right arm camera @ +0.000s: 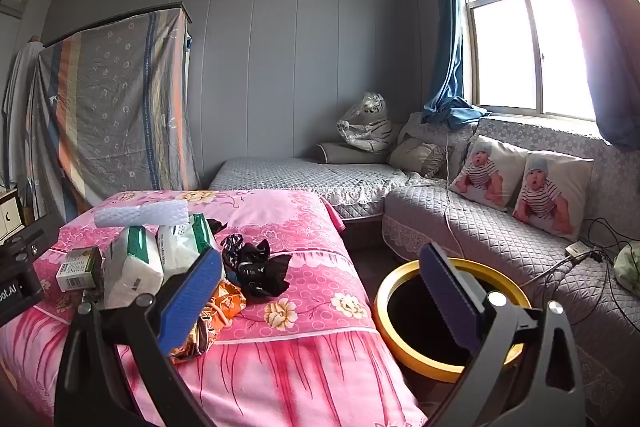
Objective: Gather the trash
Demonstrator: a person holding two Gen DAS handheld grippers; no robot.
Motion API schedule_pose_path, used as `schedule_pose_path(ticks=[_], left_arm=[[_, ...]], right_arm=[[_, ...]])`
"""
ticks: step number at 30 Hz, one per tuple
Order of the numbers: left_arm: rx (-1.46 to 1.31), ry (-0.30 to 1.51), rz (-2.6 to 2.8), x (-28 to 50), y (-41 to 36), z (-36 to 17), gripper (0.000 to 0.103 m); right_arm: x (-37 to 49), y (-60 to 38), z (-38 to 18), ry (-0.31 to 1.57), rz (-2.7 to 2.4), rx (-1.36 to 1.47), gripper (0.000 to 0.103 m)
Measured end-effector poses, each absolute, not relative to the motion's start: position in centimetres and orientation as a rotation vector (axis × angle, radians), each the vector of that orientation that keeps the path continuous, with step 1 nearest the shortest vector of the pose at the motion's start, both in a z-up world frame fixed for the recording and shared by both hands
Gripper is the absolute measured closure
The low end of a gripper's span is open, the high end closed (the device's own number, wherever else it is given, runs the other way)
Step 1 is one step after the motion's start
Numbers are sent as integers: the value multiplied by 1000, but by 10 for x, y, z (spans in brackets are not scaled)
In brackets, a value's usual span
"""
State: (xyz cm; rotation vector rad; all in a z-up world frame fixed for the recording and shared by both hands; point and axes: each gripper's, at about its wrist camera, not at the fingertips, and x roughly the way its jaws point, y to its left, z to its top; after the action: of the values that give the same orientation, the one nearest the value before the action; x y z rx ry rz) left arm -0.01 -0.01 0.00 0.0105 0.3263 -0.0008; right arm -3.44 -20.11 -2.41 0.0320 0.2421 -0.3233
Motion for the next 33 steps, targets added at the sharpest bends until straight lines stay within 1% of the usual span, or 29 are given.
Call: schedule_pose_path(ticks=[33], left_arm=[[-13,341,2,2,6,-2,8]], right_arm=[[-33,-197,-23,253,-321,28,7]])
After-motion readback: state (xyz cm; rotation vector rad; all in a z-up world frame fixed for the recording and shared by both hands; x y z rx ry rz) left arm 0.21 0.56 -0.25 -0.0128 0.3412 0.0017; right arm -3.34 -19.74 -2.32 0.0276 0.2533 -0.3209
